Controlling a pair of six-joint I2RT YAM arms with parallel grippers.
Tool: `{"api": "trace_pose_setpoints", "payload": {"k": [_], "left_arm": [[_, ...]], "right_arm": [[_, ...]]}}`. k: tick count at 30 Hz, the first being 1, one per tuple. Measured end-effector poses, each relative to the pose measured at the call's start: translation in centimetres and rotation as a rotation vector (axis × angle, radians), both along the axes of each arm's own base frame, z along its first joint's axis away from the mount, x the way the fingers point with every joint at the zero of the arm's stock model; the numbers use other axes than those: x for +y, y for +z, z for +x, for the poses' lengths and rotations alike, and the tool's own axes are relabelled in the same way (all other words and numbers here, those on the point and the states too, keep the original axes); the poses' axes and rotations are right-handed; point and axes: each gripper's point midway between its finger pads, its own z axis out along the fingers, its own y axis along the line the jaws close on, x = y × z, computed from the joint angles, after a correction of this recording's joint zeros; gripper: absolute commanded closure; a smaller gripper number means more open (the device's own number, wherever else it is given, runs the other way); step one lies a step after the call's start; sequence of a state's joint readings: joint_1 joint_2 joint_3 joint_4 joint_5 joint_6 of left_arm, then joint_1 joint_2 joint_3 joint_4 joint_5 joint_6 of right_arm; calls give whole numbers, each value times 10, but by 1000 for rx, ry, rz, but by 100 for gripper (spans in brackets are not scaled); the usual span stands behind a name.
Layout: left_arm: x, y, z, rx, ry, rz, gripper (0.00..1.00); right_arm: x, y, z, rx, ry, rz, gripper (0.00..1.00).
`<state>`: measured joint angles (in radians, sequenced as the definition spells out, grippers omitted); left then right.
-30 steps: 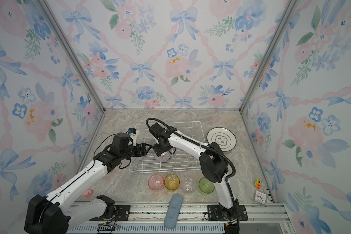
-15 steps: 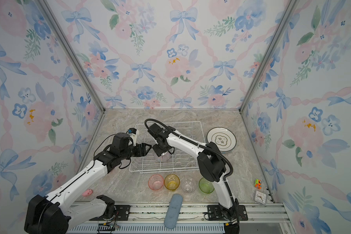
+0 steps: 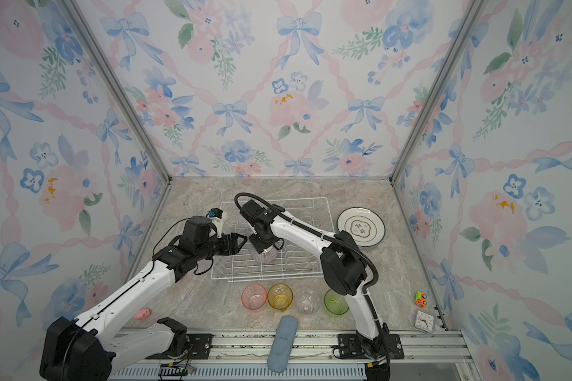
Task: Unload the mixed dishes from the dish rack
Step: 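Grasp the striped bowl's foot rim with the right gripper from above, then lift the striped bowl with the right gripper while the left gripper draws back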
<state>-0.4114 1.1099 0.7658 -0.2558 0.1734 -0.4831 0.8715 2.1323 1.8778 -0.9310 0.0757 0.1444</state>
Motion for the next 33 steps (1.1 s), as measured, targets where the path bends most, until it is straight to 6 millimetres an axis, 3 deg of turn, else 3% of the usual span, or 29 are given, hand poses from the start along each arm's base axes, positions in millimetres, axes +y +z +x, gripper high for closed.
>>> {"api": "trace_pose_setpoints", "payload": {"k": [5,14,18,24,33], "left_arm": [[0,-3,0,8,0,4,25],[0,-6,1,13,-1,5,25],[-3,-6,3,3,-8,-7,28],[-3,-19,-2,26,-14,-4,27],[-14,-23,-3,36,-38,-84,33]], "right_arm": [[0,0,0,0,3,-1,66],[-2,0,0,-2,1,2,73],[-11,2,-6,16,-5,26,84],[-29,11,-10,46,-40,76,84],[-36,22,-11,36,-53,127,83]]}}
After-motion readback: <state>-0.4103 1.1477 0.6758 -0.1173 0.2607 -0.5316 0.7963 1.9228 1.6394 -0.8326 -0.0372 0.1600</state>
